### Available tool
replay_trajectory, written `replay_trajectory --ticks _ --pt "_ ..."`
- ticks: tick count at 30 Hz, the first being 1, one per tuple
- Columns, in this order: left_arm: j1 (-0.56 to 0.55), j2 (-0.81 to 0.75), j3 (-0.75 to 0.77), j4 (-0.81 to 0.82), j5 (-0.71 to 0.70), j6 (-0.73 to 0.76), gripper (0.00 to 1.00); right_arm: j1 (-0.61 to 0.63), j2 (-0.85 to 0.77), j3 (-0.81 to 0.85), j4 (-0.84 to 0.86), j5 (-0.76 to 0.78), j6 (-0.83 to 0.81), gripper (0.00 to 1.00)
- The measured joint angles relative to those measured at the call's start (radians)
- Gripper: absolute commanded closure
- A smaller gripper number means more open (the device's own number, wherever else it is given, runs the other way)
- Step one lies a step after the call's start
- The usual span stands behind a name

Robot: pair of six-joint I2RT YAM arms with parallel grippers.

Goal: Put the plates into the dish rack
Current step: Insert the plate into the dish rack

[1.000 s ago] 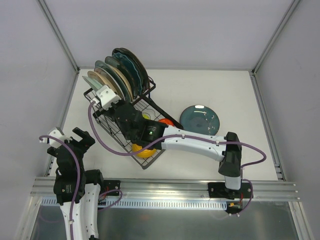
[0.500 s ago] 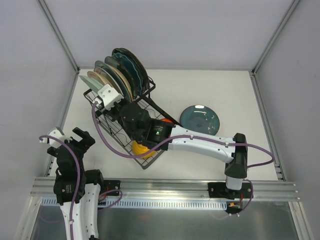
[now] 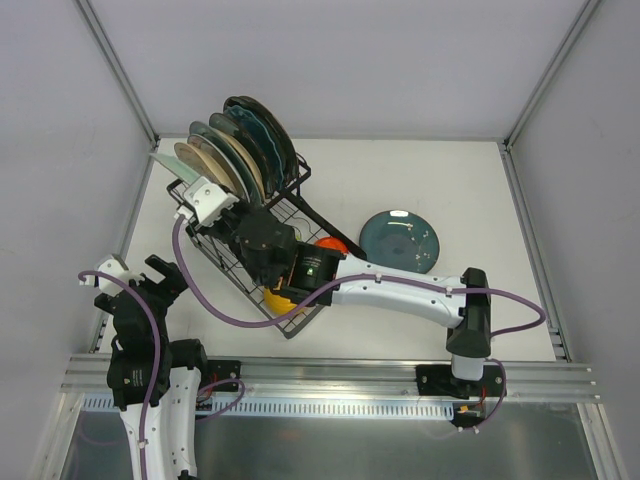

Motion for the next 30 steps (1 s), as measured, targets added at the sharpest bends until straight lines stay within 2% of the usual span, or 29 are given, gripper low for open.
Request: replay_trajectory --ticks 17,30 --pt "0.000 0.000 0.000 0.000 0.003 0.000 0.01 0.017 0.164 0.131 0.019 0.010 -0.039 0.99" --pt "0.000 0.000 0.000 0.000 0.003 0.000 0.01 -0.008 0.224 0.134 0.072 0.056 -0.058 1.00"
